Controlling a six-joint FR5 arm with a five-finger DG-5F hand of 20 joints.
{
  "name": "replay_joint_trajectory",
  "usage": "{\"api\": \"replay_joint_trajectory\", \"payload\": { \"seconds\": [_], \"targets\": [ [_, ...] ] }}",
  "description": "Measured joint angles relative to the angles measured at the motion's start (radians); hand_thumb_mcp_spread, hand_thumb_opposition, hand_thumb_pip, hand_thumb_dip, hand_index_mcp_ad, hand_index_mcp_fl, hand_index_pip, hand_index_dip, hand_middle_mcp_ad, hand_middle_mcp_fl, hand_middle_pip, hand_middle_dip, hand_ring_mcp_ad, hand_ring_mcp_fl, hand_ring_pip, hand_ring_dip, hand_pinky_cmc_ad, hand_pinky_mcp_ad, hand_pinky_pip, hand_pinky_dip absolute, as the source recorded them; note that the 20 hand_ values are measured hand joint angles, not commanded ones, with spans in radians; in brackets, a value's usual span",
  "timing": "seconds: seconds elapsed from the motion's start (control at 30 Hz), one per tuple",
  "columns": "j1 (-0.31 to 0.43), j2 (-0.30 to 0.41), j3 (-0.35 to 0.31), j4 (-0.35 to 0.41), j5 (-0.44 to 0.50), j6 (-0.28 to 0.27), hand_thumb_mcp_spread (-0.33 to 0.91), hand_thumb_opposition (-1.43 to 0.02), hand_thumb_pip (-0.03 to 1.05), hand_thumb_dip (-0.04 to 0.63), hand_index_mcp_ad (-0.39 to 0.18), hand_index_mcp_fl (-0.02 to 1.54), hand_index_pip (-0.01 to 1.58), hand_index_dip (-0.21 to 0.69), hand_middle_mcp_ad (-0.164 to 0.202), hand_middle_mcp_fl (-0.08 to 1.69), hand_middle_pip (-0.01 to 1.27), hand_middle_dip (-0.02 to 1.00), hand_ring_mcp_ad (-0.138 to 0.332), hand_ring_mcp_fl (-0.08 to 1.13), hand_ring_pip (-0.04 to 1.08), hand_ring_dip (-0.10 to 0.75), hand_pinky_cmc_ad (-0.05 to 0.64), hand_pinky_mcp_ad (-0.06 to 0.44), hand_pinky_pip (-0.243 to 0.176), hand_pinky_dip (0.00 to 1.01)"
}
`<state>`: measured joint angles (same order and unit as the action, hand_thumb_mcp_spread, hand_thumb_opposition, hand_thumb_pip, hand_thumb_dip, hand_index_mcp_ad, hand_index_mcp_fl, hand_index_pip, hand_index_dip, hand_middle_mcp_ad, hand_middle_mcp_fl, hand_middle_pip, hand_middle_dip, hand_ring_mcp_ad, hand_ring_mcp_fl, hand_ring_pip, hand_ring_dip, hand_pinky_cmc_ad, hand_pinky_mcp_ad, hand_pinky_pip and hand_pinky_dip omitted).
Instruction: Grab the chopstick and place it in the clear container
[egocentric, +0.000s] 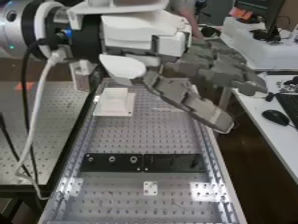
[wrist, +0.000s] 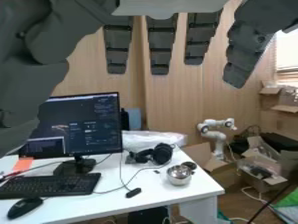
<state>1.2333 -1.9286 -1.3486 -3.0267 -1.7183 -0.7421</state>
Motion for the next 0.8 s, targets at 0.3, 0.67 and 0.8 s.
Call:
{"api": "replay_joint_trajectory", "payload": {
  "seconds": [0.3,0.67,0.8],
  "targets": [
    [0.000,-0.010,0.012,-0.002,-0.012,0.007,0.21,-0.67,0.35,0.087,-0.190,0.22,0.04,0.216,0.059,0.12,0.12,0.24,0.150,0.02,0.10,0.120,0.572,0.393,-0.075,0.16],
    [0.000,-0.013,0.017,0.001,-0.016,0.015,0.23,-0.66,0.36,0.084,-0.190,0.22,0.04,0.209,0.059,0.12,0.12,0.24,0.150,0.02,0.10,0.120,0.572,0.396,-0.075,0.16],
    [0.000,-0.012,0.019,0.000,-0.015,0.011,0.23,-0.66,0.36,0.084,-0.190,0.22,0.04,0.202,0.059,0.12,0.12,0.24,0.150,0.02,0.10,0.120,0.572,0.393,-0.075,0.16]
  ]
}}
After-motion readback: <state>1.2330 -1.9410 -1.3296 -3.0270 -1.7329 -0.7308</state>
